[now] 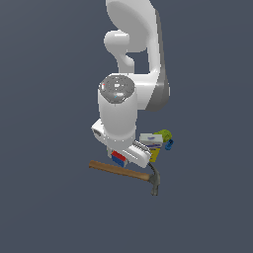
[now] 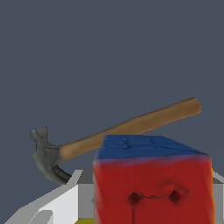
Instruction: Pick up a designated object from a clutter of objects.
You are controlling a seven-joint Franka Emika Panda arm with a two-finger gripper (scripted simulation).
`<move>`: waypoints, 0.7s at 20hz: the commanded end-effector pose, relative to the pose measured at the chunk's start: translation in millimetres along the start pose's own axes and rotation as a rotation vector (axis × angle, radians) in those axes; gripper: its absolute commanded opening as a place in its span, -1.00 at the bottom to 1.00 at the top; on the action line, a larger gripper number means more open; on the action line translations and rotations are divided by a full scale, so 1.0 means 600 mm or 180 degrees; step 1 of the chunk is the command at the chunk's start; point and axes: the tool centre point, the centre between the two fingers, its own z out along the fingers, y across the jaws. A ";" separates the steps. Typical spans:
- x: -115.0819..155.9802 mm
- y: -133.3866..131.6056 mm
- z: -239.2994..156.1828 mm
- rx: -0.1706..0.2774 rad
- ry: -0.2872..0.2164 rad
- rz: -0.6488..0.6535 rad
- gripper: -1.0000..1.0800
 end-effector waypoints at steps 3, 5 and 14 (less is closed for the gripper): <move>-0.059 -0.038 -0.068 -0.0001 0.0003 0.0000 -1.00; -0.085 -0.055 -0.098 -0.0003 0.0003 0.0001 -1.00; -0.199 -0.131 -0.230 -0.0013 -0.0001 0.0002 -1.00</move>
